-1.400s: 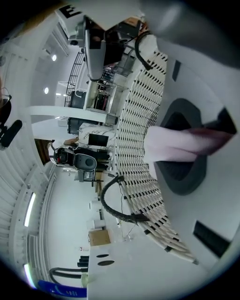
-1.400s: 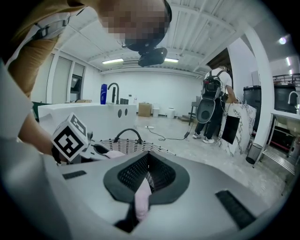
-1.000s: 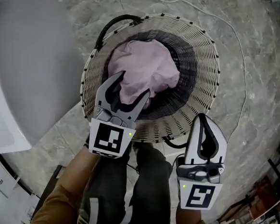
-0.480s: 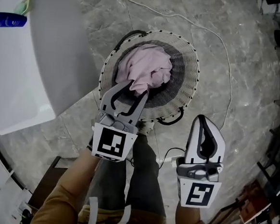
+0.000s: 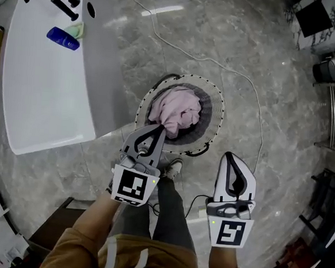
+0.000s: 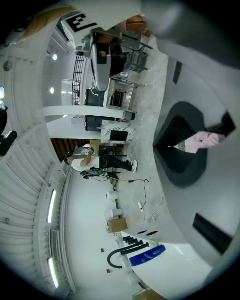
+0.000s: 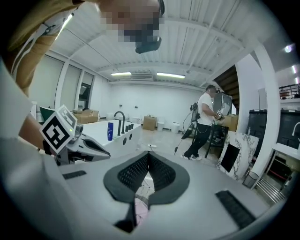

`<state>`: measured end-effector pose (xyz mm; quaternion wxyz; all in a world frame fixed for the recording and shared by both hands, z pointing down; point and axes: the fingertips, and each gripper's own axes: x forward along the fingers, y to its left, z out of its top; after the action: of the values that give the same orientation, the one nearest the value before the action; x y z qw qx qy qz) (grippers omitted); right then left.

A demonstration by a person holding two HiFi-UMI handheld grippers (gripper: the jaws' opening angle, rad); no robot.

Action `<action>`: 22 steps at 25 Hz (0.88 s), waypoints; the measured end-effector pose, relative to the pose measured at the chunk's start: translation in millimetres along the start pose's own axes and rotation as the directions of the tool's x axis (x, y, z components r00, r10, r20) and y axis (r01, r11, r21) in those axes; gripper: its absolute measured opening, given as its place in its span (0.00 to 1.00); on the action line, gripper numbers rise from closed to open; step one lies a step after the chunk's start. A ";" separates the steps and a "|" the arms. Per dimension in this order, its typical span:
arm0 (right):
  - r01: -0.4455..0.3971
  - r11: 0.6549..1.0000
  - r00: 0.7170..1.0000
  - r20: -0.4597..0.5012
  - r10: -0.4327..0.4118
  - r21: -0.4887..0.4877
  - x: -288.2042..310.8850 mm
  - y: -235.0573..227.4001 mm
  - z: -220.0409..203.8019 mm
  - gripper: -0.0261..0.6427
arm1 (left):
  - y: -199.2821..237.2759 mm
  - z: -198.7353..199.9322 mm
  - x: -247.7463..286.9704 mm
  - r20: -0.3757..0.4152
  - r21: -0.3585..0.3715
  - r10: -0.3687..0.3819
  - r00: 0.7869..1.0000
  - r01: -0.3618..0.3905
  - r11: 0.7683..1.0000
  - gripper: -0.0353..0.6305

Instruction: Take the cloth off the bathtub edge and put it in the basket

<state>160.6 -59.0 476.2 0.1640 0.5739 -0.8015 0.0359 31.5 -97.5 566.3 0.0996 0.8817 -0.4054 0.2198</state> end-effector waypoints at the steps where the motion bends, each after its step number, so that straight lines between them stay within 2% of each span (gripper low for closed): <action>1: -0.002 1.000 1.000 0.006 0.002 -0.001 -6.6 1.8 9.6 0.05 | -1.5 8.2 -10.0 0.005 -0.004 0.005 1.000 -0.005 1.000 0.06; 5: -0.008 1.000 0.999 0.045 0.008 -0.007 -30.3 6.8 49.8 0.05 | -3.1 59.5 -53.4 0.079 -0.036 0.047 0.996 -0.044 0.998 0.06; 13: -0.029 0.999 0.990 0.137 0.032 -0.024 -88.1 15.6 140.5 0.05 | -10.9 179.6 -151.6 0.231 -0.055 0.092 0.969 -0.081 0.995 0.06; 22: -0.009 0.998 0.973 0.231 0.024 -0.066 -133.6 8.4 202.8 0.05 | -16.0 260.5 -233.9 0.355 -0.030 0.135 0.925 -0.133 0.991 0.06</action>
<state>146.2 15.4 245.3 0.0877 0.5617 -0.8208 -0.0557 -10.8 -22.2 226.7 0.0118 0.8769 -0.4765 0.0619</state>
